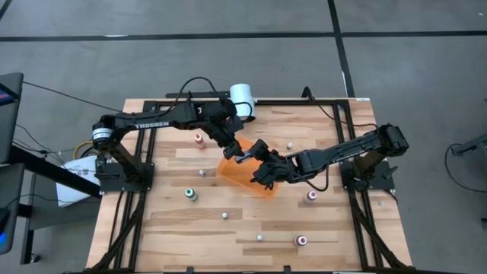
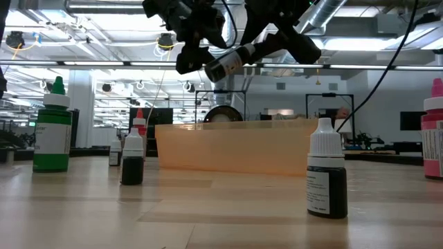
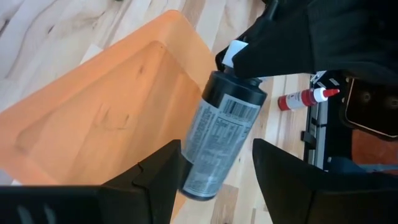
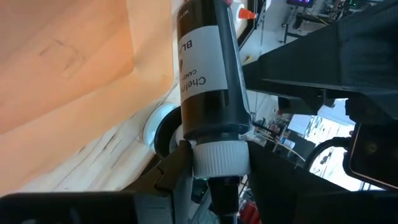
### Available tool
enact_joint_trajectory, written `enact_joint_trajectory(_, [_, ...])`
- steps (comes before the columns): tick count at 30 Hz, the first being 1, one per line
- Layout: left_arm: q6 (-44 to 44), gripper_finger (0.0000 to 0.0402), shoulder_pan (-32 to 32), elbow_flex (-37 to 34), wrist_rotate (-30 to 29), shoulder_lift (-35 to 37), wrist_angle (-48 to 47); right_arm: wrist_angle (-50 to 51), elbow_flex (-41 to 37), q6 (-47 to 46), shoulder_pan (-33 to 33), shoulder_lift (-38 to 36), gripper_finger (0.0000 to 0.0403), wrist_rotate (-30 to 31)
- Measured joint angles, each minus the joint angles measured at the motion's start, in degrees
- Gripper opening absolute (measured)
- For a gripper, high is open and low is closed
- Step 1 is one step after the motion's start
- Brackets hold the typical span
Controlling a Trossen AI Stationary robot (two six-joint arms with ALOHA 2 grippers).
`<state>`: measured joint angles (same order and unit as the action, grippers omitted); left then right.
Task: Pick & Place food coloring
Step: Put the large black food coloring bottle into the bin
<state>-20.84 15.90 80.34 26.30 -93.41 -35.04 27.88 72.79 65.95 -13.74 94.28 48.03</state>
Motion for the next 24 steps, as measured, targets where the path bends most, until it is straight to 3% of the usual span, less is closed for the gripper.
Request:
enact_joint_trajectory(12, [7.45,0.0201,0.0,0.0,5.23,0.0,0.25,-0.01,0.0,-0.01,0.0,0.0,0.0129,0.0])
enact_joint_trajectory(24, [13.62,0.031,2.53,1.46,1.38,0.02,-3.31,-0.04,0.0,-0.1,0.32,0.0,0.0123,0.07])
